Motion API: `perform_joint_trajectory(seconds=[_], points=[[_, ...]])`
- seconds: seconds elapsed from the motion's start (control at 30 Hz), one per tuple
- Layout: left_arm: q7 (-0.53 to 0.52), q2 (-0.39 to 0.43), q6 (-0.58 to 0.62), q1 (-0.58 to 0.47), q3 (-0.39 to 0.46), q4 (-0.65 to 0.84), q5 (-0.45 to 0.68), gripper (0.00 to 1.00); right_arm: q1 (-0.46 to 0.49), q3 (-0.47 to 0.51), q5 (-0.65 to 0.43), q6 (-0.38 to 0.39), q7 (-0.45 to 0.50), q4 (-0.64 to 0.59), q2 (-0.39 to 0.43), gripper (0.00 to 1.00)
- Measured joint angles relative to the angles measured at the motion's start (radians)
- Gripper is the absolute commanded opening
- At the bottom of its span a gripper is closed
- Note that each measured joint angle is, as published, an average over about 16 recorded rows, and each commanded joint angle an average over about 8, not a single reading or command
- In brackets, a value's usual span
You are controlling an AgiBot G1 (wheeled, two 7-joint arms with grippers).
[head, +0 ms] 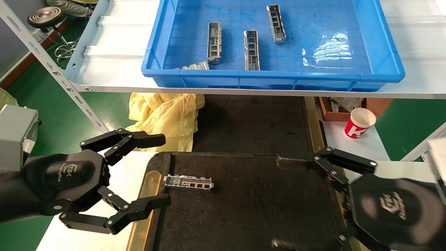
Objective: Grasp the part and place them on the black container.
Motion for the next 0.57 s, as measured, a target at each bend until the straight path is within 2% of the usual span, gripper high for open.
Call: perform_joint_trajectory(seconds=[0.57], points=[[0.0, 0.0, 0.0, 0.0, 0.0, 0.0, 0.0, 1.0, -0.01, 0.016, 0.003, -0.005, 0.013, 0.018, 0.013, 1.0]])
